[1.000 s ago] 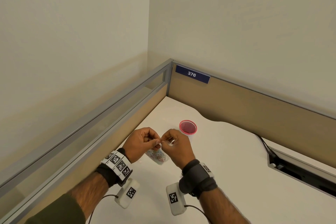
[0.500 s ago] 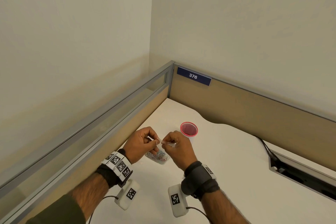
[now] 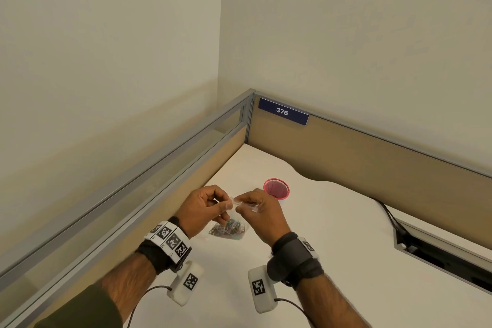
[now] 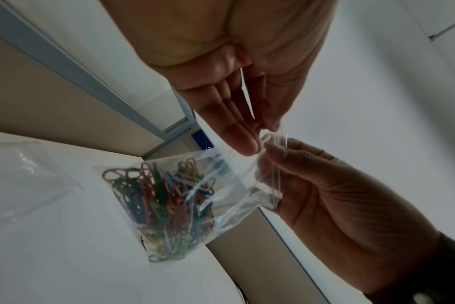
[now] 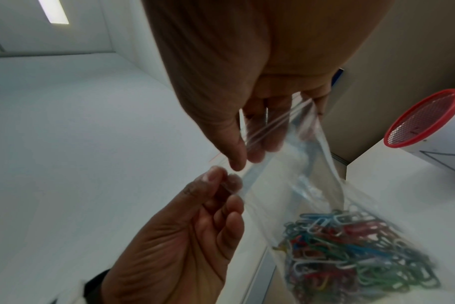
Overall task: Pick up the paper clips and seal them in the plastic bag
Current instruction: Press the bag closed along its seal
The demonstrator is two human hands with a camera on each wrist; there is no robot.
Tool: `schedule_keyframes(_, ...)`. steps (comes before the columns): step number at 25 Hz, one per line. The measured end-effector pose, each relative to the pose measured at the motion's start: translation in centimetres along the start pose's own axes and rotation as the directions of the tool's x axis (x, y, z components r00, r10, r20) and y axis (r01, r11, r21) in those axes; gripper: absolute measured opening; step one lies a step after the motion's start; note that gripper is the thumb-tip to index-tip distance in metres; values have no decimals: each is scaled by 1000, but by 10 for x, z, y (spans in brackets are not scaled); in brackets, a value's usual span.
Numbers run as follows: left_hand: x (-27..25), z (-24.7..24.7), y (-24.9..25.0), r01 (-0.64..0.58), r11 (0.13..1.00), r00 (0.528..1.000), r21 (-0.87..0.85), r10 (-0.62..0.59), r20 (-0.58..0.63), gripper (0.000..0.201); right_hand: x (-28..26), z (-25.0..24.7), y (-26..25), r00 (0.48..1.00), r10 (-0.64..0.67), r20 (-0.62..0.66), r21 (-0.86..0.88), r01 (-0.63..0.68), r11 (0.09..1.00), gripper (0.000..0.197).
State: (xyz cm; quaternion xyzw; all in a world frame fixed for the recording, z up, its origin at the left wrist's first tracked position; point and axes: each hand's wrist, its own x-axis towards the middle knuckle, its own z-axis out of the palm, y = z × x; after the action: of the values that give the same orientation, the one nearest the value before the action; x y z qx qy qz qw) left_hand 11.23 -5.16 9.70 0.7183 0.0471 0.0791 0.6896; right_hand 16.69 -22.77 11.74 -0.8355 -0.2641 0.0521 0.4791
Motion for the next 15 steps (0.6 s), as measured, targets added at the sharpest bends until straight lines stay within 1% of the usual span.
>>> schedule_keyframes(4, -1, 0, 0, -25, 999, 1000, 34, 24, 12, 6, 1, 4, -4, 1000, 0, -6, 27, 0, 1000, 12)
schedule_keyframes(8, 1, -4, -2, -24, 999, 999, 21, 25, -47, 7, 4, 1, 2, 992, 92, 91, 16, -94, 995, 18)
schedule_keyframes(9, 1, -5, -2, -19, 1000, 998, 6, 19, -65, 8, 5, -2, 4, 989, 111, 94, 9, -113, 994, 18)
schedule_keyframes(12, 3, -8, -1, -17, 999, 995, -30, 14, -102, 8, 5, -9, 8, 989, 144, 22, 70, -145, 987, 8)
schedule_keyframes(15, 2, -10, -1, -22, 997, 994, -73, 14, -105, 7, 5, -15, 9, 982, 186, -35, 170, -178, 969, 2)
